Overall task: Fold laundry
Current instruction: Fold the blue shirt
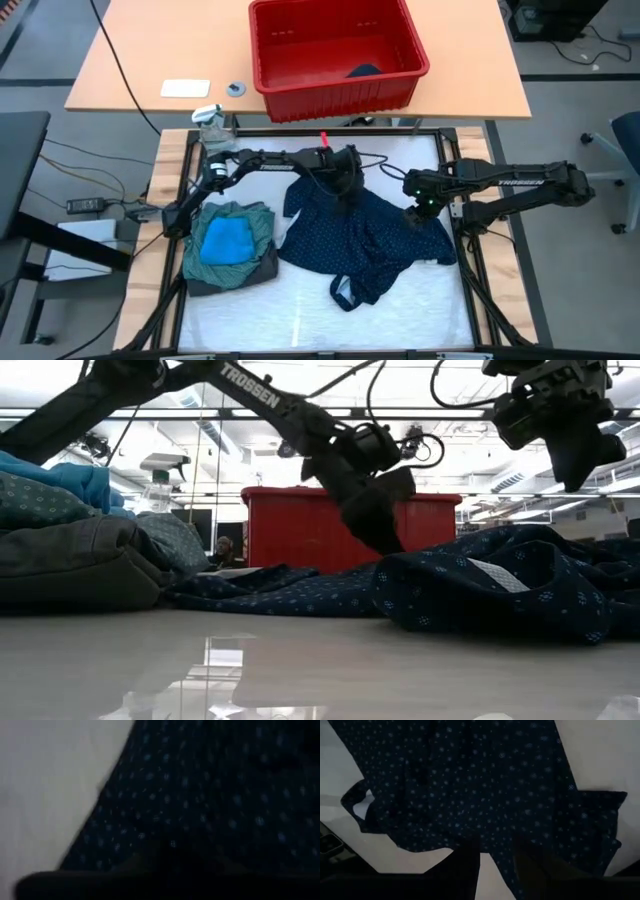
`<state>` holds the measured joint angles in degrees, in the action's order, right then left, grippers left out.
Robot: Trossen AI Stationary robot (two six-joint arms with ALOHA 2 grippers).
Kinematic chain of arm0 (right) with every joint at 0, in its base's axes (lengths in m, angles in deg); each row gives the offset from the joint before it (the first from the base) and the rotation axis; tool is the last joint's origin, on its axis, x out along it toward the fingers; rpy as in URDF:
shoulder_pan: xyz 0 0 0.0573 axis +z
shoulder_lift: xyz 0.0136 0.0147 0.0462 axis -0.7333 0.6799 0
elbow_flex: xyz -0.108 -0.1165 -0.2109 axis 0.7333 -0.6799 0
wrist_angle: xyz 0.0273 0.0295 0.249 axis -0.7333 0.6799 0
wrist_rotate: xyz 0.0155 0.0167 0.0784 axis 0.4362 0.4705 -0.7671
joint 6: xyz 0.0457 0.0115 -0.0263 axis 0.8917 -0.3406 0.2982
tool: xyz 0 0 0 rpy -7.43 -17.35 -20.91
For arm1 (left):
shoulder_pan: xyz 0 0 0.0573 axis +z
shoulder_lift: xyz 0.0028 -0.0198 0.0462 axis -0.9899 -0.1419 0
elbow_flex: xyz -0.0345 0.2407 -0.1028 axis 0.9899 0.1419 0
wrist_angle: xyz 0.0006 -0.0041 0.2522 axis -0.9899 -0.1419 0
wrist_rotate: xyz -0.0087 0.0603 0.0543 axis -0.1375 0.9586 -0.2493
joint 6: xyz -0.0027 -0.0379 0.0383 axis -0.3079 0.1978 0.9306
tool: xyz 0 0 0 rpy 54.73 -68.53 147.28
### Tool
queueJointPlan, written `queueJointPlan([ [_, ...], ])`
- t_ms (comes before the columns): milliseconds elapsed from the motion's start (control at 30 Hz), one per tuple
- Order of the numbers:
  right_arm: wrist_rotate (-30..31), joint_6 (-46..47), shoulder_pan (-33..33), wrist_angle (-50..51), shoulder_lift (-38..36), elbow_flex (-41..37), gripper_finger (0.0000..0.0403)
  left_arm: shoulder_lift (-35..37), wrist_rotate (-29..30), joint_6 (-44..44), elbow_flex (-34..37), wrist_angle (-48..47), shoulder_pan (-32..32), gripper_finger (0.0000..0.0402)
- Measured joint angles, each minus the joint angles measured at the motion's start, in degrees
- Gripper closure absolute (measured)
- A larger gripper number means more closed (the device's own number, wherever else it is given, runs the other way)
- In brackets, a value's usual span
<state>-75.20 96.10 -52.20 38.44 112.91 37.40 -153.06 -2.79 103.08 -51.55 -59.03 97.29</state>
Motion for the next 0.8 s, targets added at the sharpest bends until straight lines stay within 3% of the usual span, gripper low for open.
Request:
queueJointPlan([
  [100, 1.41, -1.42, -0.12, 0.00, -0.07, 0.02, 0.0281, -0.22, 2.60, -3.00, -3.14, -5.12, 0.49, 0.0388],
  [333, 4.01, -5.65, -1.69, -0.38, -0.13, 0.02, 0.0281, 6.24, 11.27, -19.78, -10.17, -13.07, 6.41, 0.0399],
  [500, 11.57, -2.40, -2.23, -2.64, -0.07, 0.02, 0.0281, 11.44, 18.34, -32.83, -10.22, -28.64, 13.93, 0.0400],
  [567, 13.73, -0.51, -2.25, -6.15, -0.01, -0.06, 0.0281, 11.25, 19.54, -34.08, -9.83, -36.25, 16.40, 0.0400],
  [667, 13.74, -0.66, -1.99, -14.02, 0.00, -1.09, 0.0281, 11.15, 19.47, -34.87, -6.39, -39.54, 18.08, 0.0400],
  [800, 12.31, -4.05, -1.39, -33.69, 1.40, -6.59, 0.0281, 11.06, 18.26, -36.25, -0.77, -41.32, 17.85, 0.0401],
])
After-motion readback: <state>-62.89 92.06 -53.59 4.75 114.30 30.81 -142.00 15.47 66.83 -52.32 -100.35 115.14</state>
